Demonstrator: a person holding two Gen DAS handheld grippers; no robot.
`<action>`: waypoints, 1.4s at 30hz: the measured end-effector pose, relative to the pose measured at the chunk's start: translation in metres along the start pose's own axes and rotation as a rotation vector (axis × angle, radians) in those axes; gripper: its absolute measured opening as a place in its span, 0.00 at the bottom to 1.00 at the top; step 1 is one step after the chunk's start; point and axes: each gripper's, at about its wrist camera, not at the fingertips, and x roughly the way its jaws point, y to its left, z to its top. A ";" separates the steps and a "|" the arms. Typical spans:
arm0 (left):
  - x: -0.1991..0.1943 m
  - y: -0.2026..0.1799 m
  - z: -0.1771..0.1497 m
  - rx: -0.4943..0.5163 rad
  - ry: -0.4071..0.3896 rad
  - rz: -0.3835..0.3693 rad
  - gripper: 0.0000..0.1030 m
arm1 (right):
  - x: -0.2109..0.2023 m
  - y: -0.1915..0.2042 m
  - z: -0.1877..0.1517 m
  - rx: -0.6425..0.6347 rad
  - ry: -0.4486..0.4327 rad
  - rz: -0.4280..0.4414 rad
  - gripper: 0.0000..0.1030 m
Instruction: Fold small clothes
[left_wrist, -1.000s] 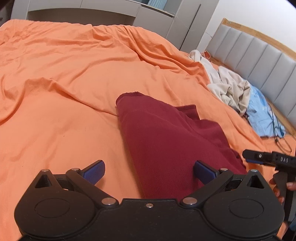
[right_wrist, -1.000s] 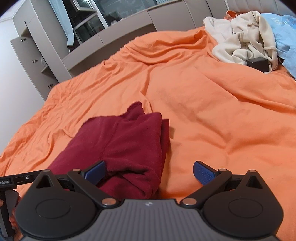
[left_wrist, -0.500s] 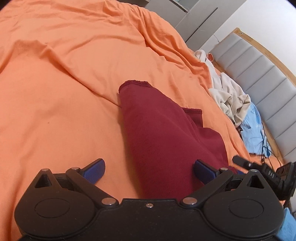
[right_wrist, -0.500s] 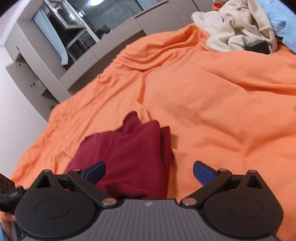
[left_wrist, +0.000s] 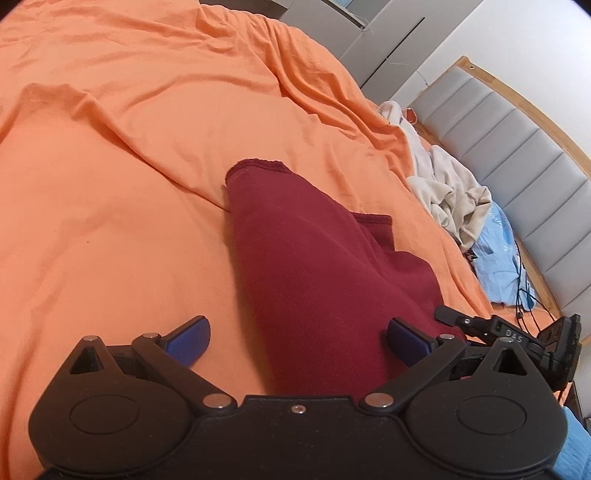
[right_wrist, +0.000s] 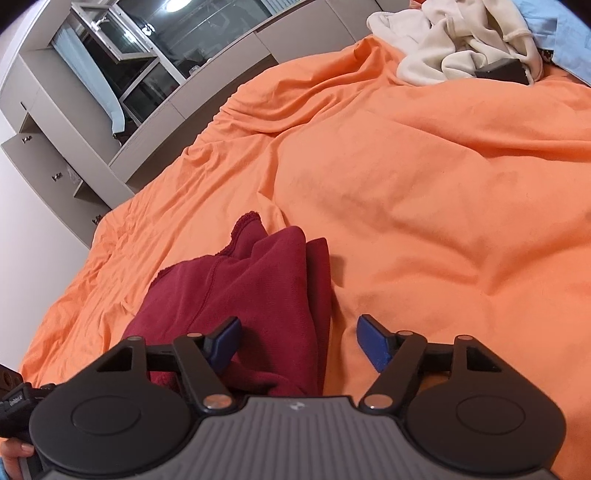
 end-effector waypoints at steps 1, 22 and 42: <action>0.000 -0.001 0.000 0.001 0.002 -0.003 0.97 | 0.000 0.002 -0.001 -0.014 0.004 -0.010 0.72; 0.000 -0.005 -0.004 0.011 0.012 0.002 0.85 | -0.007 0.017 -0.009 -0.141 -0.012 -0.031 0.45; -0.016 -0.043 -0.008 0.137 -0.083 0.025 0.34 | -0.027 0.065 -0.019 -0.384 -0.152 -0.071 0.16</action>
